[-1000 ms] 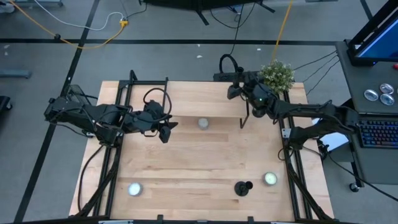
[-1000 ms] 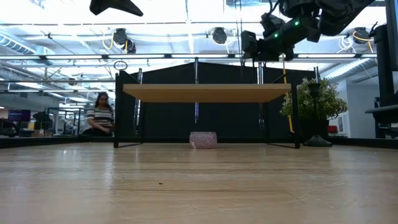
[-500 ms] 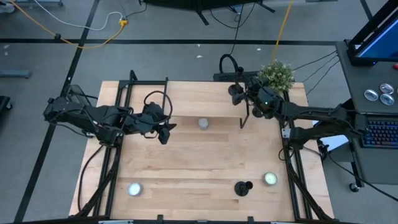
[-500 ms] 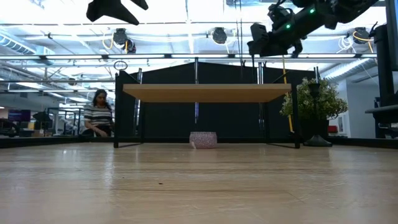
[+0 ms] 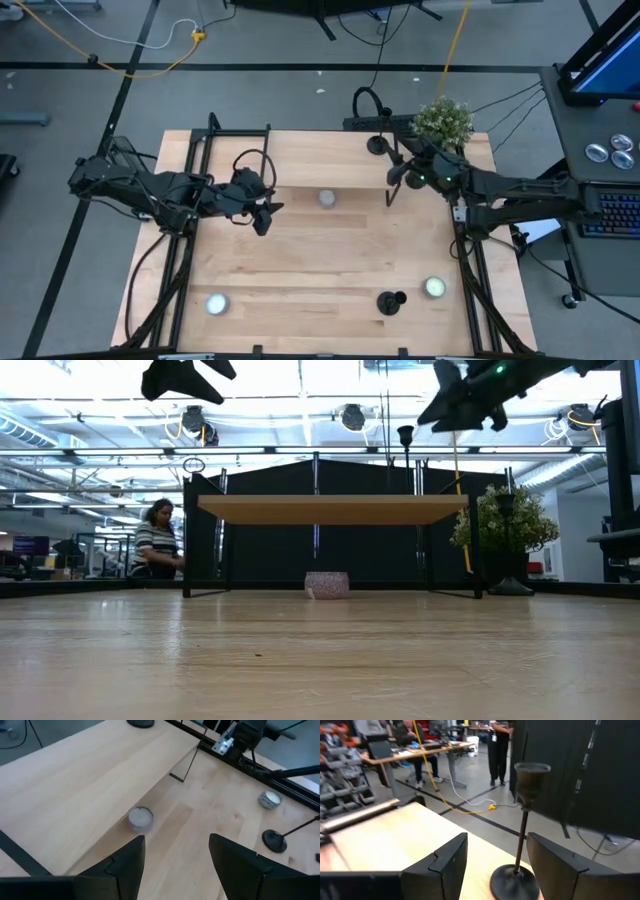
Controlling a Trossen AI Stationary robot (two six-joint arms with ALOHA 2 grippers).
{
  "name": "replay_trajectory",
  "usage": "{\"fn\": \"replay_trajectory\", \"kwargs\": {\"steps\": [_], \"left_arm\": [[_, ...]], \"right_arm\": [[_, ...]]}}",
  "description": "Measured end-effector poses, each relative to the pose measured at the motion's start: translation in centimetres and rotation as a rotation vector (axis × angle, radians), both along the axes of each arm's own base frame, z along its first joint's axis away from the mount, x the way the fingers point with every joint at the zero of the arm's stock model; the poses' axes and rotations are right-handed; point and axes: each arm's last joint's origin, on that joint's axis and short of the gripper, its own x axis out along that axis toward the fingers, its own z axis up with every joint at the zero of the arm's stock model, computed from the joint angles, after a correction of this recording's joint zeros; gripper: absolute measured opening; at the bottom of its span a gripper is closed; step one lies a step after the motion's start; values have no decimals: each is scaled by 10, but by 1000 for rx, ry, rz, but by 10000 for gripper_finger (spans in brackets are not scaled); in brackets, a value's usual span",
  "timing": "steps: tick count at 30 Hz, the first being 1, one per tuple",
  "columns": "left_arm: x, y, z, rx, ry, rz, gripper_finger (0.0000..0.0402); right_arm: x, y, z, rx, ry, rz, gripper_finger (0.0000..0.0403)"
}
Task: Pick & Place candle stick holders
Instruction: Put the top black candle holder on the shelf
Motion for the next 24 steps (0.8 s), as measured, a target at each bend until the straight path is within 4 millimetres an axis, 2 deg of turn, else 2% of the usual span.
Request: {"fn": "replay_trajectory", "kwargs": {"steps": [4,11,16,20,24], "left_arm": [[-1,-1,1,26,10,-40,225],[-7,0,6,65,11,-108,225],[-19,2,15,91,-16,-146,225],[-33,5,22,121,-55,-166,225],[-50,8,12,124,-82,-165,225]], "right_arm": [[-12,9,5,63,-65,26,196],[-33,18,5,130,-70,54,196],[-39,20,9,143,-112,61,196],[-40,20,9,91,-60,72,196],[-40,21,9,61,-21,121,196]]}}
